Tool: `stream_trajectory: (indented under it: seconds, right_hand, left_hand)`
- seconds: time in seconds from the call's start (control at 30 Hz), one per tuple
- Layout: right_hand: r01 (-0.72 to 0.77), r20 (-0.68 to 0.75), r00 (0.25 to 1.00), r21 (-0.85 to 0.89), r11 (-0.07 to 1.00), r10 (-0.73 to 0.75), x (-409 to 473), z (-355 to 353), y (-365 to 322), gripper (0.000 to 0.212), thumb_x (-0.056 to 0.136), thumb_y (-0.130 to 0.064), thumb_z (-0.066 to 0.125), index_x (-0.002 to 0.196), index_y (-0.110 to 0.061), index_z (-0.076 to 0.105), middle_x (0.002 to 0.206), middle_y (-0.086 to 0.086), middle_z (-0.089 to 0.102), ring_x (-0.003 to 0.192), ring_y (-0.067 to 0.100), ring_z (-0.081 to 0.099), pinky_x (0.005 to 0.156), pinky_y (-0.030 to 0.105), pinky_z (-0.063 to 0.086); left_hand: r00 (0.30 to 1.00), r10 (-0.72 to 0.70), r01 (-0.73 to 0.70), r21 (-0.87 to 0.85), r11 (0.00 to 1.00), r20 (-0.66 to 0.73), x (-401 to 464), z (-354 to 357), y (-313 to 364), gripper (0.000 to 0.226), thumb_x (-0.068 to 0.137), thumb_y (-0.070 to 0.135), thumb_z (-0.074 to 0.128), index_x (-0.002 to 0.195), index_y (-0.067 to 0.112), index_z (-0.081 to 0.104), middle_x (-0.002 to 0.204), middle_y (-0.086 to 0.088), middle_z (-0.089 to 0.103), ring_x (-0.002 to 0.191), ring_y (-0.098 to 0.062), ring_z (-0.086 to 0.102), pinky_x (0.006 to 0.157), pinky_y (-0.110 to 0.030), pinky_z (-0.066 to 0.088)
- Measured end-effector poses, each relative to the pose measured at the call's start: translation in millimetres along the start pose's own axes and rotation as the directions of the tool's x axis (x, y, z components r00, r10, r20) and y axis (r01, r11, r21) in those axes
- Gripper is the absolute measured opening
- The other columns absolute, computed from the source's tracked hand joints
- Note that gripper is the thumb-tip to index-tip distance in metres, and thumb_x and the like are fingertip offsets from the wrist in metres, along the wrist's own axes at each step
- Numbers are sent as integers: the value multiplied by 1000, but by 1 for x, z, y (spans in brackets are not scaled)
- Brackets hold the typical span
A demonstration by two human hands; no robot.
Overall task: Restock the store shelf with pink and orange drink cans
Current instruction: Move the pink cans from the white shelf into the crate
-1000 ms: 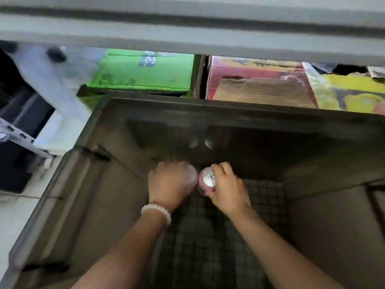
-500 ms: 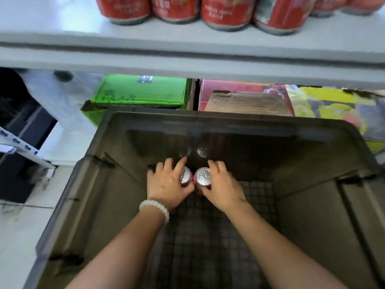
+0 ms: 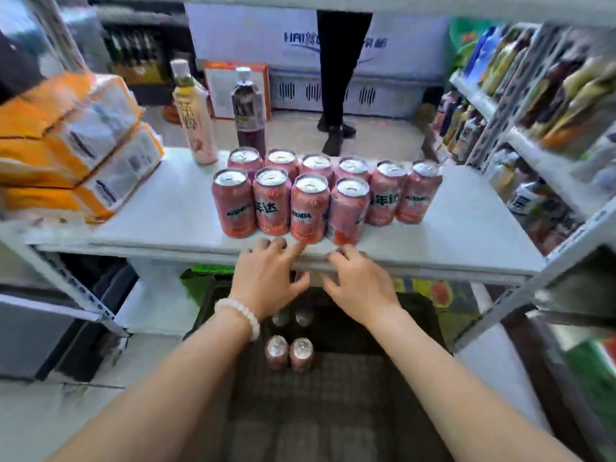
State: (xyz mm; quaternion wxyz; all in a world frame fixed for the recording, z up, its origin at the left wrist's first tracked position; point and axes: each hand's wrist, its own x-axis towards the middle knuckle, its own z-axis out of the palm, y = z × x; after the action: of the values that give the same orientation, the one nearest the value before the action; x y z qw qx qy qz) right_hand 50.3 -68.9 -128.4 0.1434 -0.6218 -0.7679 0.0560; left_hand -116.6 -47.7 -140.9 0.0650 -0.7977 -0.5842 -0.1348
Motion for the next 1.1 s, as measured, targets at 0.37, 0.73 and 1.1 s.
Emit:
stream_trajectory:
  seconds: [0.37, 0.73, 1.1]
  right_hand:
    - [-69, -101, 993, -108, 992, 58, 79, -83, 22, 63, 85, -50, 57, 138, -22, 37, 134, 7, 40, 120, 29, 45, 84, 40, 48]
    - [-133, -8, 991, 166, 977, 136, 80, -72, 32, 61, 68, -35, 74, 120, -11, 54, 117, 9, 49, 106, 30, 56, 89, 37, 49]
    - [-147, -133, 976, 167, 975, 170, -38, -64, 29, 67, 59, -37, 79, 119, -18, 55, 115, 4, 53, 101, 25, 56, 83, 38, 51]
  left_hand:
    - [1000, -10, 11, 88, 996, -15, 114, -70, 8, 70, 78, 70, 45, 135, 31, 41, 133, 3, 50, 126, -23, 40, 99, -43, 33]
    - [999, 20, -22, 35, 999, 50, 102, -62, 15, 64, 65, 56, 69, 123, 31, 55, 122, 2, 56, 119, -22, 44, 96, -38, 35]
    - [991, 127, -128, -53, 990, -29, -10, -63, 53, 72, 59, 56, 71, 125, 31, 55, 110, 0, 59, 107, -27, 50, 89, -38, 45]
